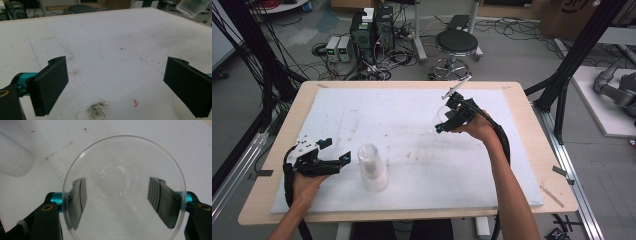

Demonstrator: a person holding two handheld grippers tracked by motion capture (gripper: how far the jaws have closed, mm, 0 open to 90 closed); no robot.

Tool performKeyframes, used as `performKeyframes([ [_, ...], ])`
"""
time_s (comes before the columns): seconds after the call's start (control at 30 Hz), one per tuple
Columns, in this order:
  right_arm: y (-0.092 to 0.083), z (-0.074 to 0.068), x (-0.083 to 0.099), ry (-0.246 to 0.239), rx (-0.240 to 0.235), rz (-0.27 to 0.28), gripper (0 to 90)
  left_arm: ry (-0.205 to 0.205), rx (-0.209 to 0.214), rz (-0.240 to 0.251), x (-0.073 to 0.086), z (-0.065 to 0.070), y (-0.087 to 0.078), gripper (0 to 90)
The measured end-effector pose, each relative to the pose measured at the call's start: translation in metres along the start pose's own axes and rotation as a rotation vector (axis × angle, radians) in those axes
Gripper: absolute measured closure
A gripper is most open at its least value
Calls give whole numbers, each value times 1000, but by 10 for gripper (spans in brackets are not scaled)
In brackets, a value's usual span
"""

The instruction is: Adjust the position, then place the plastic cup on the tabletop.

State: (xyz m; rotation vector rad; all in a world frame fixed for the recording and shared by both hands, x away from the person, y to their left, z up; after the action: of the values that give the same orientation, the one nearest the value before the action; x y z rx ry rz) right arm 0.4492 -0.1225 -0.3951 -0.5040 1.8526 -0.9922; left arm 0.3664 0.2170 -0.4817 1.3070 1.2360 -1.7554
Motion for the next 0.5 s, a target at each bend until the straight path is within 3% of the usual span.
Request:
performKeyframes([
  [0.5, 5, 0, 1, 0, -1, -22, 318, 5, -3, 23, 7, 2, 2, 58],
])
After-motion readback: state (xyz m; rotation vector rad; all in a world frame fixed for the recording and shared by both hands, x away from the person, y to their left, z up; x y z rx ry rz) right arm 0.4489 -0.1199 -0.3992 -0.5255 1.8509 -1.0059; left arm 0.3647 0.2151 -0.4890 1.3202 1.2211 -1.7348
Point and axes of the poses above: each handheld gripper's, and its own axes: y roughly forward along the jaws, x roughly out of its underside, z roughly to its right, the point moved 9 cm from there along y, roughly forward along the jaws, and after that the axes turned 14 degrees about -x, right-handed, at the moved point
